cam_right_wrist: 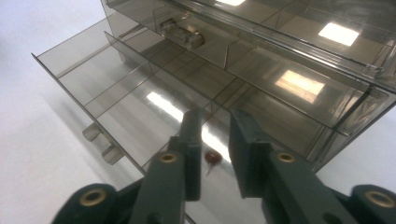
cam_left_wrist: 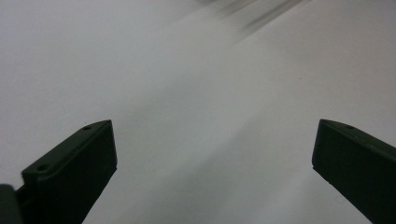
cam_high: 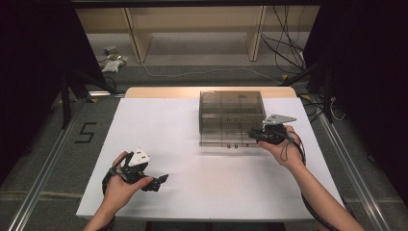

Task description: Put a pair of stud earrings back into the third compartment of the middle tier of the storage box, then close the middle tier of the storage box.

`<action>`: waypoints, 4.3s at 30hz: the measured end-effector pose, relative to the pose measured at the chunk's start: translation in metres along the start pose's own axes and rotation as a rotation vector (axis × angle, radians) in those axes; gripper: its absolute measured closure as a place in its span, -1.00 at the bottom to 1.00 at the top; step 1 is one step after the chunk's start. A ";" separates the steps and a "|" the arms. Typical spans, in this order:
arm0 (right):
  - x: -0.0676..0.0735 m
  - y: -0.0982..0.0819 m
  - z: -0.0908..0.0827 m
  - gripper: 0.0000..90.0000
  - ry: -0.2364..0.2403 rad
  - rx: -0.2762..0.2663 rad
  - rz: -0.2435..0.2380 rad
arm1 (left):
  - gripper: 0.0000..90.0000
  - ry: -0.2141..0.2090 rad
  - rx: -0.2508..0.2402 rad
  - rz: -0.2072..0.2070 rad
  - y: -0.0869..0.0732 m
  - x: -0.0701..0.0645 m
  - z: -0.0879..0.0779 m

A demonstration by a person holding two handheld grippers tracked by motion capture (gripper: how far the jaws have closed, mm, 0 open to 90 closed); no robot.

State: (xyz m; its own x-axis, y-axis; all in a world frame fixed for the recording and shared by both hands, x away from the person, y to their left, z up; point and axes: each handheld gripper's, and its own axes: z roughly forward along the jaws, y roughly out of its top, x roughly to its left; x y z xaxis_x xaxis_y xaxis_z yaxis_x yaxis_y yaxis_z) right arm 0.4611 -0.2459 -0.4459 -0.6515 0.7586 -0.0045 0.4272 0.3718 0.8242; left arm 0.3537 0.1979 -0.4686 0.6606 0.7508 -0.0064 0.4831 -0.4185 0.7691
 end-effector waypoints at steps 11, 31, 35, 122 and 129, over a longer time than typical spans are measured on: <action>0.012 0.001 -0.011 0.27 0.055 -0.054 -0.004 | -1.00 0.003 -0.002 0.001 0.000 0.000 -0.001; 0.028 -0.018 -0.035 -0.28 0.059 -0.041 0.009 | -1.00 -0.008 -0.001 -0.004 -0.001 0.001 0.000; 0.030 -0.020 -0.035 -0.30 0.069 -0.035 0.014 | -1.00 -0.006 -0.004 -0.007 -0.001 0.001 0.000; 0.044 -0.027 0.009 1.00 0.071 0.089 0.019 | -1.00 -0.005 0.006 0.003 0.002 -0.002 0.004; 0.044 -0.028 0.012 1.00 0.065 0.086 0.031 | -1.00 -0.004 0.005 0.004 0.002 -0.002 0.004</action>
State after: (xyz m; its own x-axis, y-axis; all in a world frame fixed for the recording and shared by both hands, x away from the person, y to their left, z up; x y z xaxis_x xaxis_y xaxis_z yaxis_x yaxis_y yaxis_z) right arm 0.4285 -0.2162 -0.4759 -0.6753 0.7352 0.0588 0.4980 0.3957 0.7717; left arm 0.3551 0.1937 -0.4697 0.6650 0.7468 -0.0061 0.4835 -0.4242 0.7657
